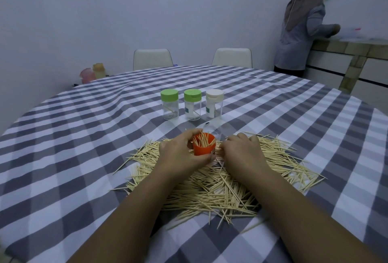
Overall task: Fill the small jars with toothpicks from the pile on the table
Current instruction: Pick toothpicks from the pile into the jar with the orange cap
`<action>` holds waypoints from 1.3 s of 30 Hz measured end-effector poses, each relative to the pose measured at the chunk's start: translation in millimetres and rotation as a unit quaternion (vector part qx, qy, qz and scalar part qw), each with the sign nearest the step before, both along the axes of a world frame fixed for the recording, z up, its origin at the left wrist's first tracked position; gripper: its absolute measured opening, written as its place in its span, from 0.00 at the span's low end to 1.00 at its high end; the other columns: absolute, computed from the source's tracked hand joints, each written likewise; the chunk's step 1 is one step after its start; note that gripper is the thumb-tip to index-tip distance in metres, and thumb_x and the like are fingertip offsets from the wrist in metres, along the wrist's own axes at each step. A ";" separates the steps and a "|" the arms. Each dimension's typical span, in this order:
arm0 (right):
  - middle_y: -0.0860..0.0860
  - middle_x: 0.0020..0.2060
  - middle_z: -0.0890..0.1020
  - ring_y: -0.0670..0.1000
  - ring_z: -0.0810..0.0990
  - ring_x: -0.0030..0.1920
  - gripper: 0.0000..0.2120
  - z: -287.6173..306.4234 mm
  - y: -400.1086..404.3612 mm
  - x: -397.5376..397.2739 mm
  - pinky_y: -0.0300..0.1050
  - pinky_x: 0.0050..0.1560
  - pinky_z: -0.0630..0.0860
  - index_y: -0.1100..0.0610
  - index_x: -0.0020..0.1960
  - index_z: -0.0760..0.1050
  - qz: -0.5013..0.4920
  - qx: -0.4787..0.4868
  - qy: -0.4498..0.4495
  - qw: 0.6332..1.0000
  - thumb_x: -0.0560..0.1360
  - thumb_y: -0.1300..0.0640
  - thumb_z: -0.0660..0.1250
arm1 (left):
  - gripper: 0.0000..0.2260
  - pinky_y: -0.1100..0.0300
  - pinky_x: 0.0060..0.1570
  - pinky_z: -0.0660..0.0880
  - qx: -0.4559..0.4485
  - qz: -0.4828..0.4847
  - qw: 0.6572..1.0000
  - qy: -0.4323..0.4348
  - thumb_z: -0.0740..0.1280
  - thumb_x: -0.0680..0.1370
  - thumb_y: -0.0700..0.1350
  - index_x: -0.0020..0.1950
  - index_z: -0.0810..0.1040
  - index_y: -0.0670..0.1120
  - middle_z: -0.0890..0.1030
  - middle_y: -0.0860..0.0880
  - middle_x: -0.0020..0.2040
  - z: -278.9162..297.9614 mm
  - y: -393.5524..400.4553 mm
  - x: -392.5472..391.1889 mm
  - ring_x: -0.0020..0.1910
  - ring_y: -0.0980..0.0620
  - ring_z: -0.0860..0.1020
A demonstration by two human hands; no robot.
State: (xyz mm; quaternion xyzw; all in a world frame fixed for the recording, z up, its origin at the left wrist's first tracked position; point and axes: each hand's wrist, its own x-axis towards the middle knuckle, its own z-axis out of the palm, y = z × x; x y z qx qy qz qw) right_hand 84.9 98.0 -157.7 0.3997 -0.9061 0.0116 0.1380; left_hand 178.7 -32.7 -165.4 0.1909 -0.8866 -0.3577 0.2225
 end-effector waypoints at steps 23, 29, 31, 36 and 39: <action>0.50 0.43 0.83 0.50 0.81 0.47 0.08 12.6 1.6 1.3 0.52 0.52 0.77 0.51 0.44 0.77 0.062 -0.540 -0.357 0.760 0.79 0.58 0.62 | 0.35 0.47 0.64 0.68 0.001 -0.017 1.000 -0.019 0.77 0.64 0.59 0.68 0.70 0.58 0.76 0.59 0.52 -1.2 3.6 -0.3 0.61 0.51 0.72; 0.51 0.42 0.84 0.50 0.84 0.49 0.07 16.0 2.3 3.5 0.55 0.55 0.78 0.54 0.47 0.76 0.106 -0.630 -0.381 0.668 0.80 0.59 0.60 | 0.34 0.47 0.66 0.65 -0.019 -0.019 0.999 -0.031 0.77 0.65 0.58 0.68 0.70 0.58 0.74 0.60 0.50 4.8 8.7 2.4 0.60 0.54 0.72; 0.52 0.41 0.84 0.51 0.84 0.49 0.07 17.0 1.7 3.4 0.54 0.55 0.78 0.54 0.47 0.75 0.120 -0.648 -0.403 0.635 0.80 0.59 0.59 | 0.34 0.47 0.67 0.64 -0.020 -0.019 0.999 -0.035 0.76 0.66 0.58 0.69 0.69 0.58 0.74 0.60 0.51 5.2 9.8 2.6 0.61 0.54 0.72; 0.55 0.41 0.83 0.53 0.84 0.49 0.06 17.6 -2.7 6.2 0.52 0.52 0.79 0.58 0.51 0.73 0.135 -0.659 -0.453 0.585 0.80 0.60 0.57 | 0.34 0.48 0.66 0.64 -0.024 -0.018 0.999 -0.038 0.76 0.65 0.59 0.69 0.69 0.59 0.75 0.59 0.52 4.7 12.3 2.1 0.63 0.52 0.70; 0.55 0.41 0.82 0.54 0.84 0.48 0.07 17.3 -5.5 10.1 0.51 0.50 0.79 0.60 0.52 0.73 0.133 -0.652 -0.448 0.596 0.81 0.60 0.57 | 0.33 0.48 0.66 0.65 -0.026 -0.028 0.999 -0.030 0.76 0.65 0.59 0.68 0.70 0.58 0.75 0.60 0.50 4.5 13.8 2.1 0.60 0.54 0.72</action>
